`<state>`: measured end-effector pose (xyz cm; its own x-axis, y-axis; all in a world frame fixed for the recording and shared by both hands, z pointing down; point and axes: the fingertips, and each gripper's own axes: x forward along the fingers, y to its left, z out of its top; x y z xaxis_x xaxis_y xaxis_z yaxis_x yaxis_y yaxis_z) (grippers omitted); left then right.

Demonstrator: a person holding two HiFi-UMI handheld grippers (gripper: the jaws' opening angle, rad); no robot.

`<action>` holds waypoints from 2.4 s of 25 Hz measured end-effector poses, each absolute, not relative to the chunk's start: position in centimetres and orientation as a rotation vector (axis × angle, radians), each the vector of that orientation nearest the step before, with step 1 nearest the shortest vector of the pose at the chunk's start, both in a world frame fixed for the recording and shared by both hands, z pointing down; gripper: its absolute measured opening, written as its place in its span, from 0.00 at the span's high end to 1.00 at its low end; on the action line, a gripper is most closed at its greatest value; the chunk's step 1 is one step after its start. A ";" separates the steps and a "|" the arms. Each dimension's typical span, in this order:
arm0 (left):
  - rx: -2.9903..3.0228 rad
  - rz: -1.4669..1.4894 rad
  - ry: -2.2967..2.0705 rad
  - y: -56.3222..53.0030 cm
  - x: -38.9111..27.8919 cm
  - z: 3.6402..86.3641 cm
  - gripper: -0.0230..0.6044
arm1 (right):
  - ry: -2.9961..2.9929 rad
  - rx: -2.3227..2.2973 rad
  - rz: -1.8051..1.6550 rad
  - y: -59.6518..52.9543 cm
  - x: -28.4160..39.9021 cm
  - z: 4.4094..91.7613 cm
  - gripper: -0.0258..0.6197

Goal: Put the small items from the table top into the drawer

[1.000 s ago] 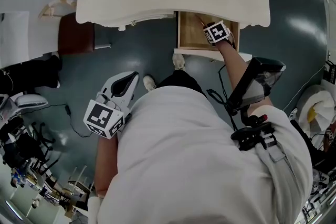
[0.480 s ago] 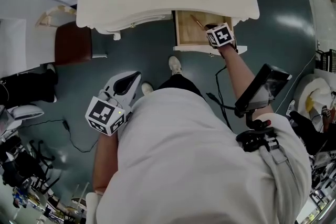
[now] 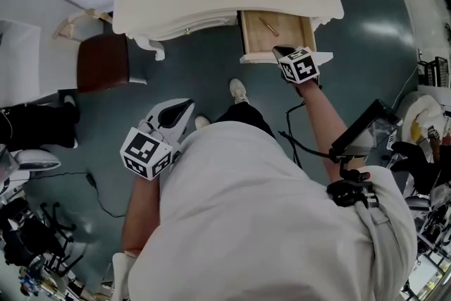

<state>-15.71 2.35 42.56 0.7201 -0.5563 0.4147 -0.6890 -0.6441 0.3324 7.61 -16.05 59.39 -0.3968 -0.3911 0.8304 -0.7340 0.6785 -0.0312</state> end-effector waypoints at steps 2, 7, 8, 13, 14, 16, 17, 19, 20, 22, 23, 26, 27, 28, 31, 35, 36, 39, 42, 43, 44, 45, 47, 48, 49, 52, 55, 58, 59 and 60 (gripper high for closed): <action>2.464 0.380 -0.933 3.0 -16.4 42.9 0.96 | -2.050 0.869 0.499 -14.4 6.3 58.6 0.96; 2.490 0.381 -0.897 5.5 -17.4 43.5 0.96 | -2.101 0.854 0.484 -9.0 3.5 56.9 0.96; 2.494 0.381 -0.894 6.0 -17.5 43.5 0.96 | -2.109 0.847 0.474 -7.8 3.0 56.5 0.96; 2.514 0.377 -0.881 8.6 -18.1 43.7 0.96 | -2.154 0.805 0.447 -2.7 0.7 55.0 0.96; 2.515 0.378 -0.878 8.8 -18.1 43.7 0.96 | -2.163 0.796 0.442 -2.2 0.2 54.7 0.96; 2.518 0.383 -0.871 9.0 -18.1 43.8 0.96 | -2.180 0.780 0.436 -1.4 -0.6 54.3 0.96; 2.520 0.386 -0.869 9.2 -18.2 43.9 0.96 | -2.188 0.774 0.433 -0.9 -0.9 54.1 0.96; 2.523 0.391 -0.870 9.7 -18.3 43.9 0.96 | -2.200 0.761 0.424 0.1 -1.5 53.8 0.96; 2.524 0.393 -0.874 10.0 -18.5 44.0 0.96 | -2.203 0.754 0.420 0.6 -1.8 53.8 0.96; 2.526 0.396 -0.882 10.4 -18.9 44.0 0.96 | -2.210 0.740 0.414 1.4 -2.5 53.8 0.96; 2.526 0.397 -0.885 10.6 -19.1 44.0 0.96 | -2.213 0.732 0.412 1.6 -2.8 53.8 0.96; 2.521 0.400 -0.890 10.7 -19.6 44.0 0.96 | -2.223 0.714 0.413 2.0 -3.7 53.6 0.96; 2.519 0.401 -0.892 10.7 -19.8 44.0 0.96 | -2.225 0.708 0.411 2.0 -4.0 53.6 0.96; 2.517 0.402 -0.894 10.7 -19.8 44.0 0.96 | -2.226 0.703 0.406 2.1 -4.1 53.5 0.96; 2.513 0.396 -0.903 10.9 -20.0 44.2 0.96 | -2.231 0.690 0.391 2.3 -4.5 53.4 0.96; 2.516 0.395 -0.899 11.4 -20.2 44.0 0.96 | -2.236 0.676 0.382 3.2 -5.1 52.8 0.96; 2.518 0.395 -0.898 11.4 -20.2 43.9 0.96 | -2.237 0.671 0.379 3.3 -5.2 52.8 0.96; 2.519 0.393 -0.897 11.1 -20.2 44.1 0.96 | -2.243 0.658 0.375 3.4 -5.6 52.8 0.96; 2.521 0.395 -0.894 10.8 -20.1 44.1 0.96 | -2.256 0.644 0.370 3.3 -6.1 52.6 0.96; 2.523 0.396 -0.893 10.8 -20.1 44.1 0.96 | -2.259 0.640 0.366 3.4 -6.3 52.5 0.96; 2.523 0.396 -0.894 10.9 -20.2 44.1 0.96 | -2.262 0.636 0.362 3.5 -6.5 52.4 0.96; 2.522 0.396 -0.896 11.0 -20.3 44.1 0.96 | -2.266 0.632 0.358 3.7 -6.8 52.3 0.96; 2.517 0.395 -0.899 11.2 -20.6 44.1 0.96 | -2.270 0.622 0.347 4.0 -7.2 52.2 0.96; 2.513 0.396 -0.900 11.2 -20.6 44.2 0.96 | -2.270 0.617 0.343 3.9 -7.3 52.2 0.96; 2.509 0.398 -0.899 11.0 -20.6 44.4 0.96 | -2.269 0.612 0.341 3.8 -7.3 52.3 0.96; 2.496 0.401 -0.896 10.0 -20.1 45.2 0.96 | -2.261 0.596 0.344 2.9 -6.9 53.1 0.96; 2.485 0.398 -0.899 9.1 -19.8 45.5 0.96 | -2.258 0.579 0.341 2.2 -6.7 53.5 0.96; 2.480 0.398 -0.903 8.9 -19.5 45.7 0.96 | -2.263 0.566 0.336 2.0 -6.7 53.6 0.96; 2.479 0.399 -0.901 9.0 -19.4 45.7 0.96 | -2.265 0.564 0.337 2.1 -6.7 53.6 0.96; 2.479 0.400 -0.898 9.1 -19.4 45.7 0.96 | -2.267 0.564 0.338 2.3 -6.8 53.6 0.96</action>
<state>-19.38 9.14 45.68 0.7431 -0.5231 0.4173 -0.6602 -0.6750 0.3296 -6.82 2.28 53.55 -0.6122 -0.2918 0.7349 -0.4933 0.8673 -0.0666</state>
